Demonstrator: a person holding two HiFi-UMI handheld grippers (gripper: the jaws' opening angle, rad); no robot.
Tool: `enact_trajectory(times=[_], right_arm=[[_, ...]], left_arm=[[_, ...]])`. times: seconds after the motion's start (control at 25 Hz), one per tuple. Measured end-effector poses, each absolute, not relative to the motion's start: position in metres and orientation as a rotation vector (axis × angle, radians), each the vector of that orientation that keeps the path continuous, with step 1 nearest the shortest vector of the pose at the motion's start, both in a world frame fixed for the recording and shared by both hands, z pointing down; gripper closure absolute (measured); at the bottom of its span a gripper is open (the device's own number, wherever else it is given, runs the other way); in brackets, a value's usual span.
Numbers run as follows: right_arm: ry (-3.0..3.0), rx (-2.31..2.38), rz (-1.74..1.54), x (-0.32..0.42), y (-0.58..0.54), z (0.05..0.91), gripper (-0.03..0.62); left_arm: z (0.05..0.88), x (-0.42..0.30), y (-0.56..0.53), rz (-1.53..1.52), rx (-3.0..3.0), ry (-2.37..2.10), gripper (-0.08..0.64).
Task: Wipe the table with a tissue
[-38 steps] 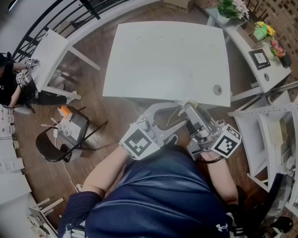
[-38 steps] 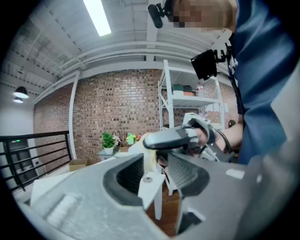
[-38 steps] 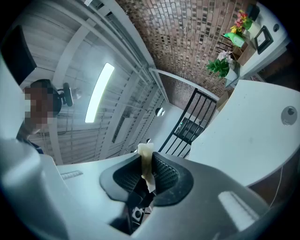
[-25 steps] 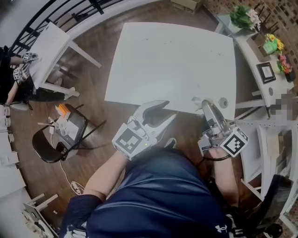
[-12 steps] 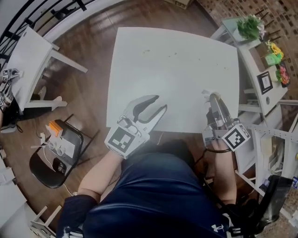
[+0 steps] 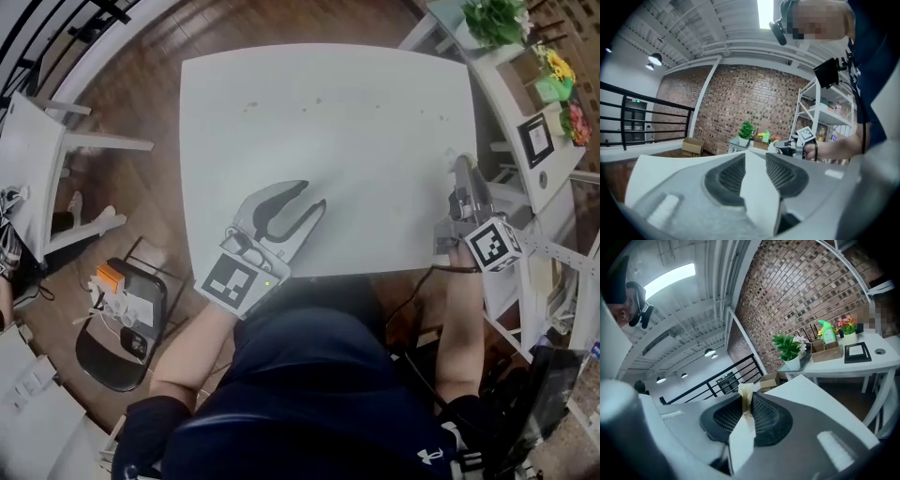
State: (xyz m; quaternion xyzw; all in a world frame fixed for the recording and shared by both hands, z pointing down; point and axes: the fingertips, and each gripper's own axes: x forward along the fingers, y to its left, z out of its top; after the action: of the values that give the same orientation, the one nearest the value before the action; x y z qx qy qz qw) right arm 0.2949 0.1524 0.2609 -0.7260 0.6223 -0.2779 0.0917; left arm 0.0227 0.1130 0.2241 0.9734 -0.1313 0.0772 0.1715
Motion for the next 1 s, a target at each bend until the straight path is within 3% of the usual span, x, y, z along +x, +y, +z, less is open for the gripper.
enact_trajectory(times=[0.44, 1.0], right_arm=[[1.91, -2.189, -0.995, 0.417, 0.122, 0.352, 0.543], [2.083, -2.308, -1.176, 0.438, 0.086, 0.433, 0.548]], left_arm=[[0.288, 0.108, 0.112, 0.374, 2.604, -0.441, 0.428], [0.324, 0.11, 0.091, 0.362, 2.525, -0.552, 0.437]])
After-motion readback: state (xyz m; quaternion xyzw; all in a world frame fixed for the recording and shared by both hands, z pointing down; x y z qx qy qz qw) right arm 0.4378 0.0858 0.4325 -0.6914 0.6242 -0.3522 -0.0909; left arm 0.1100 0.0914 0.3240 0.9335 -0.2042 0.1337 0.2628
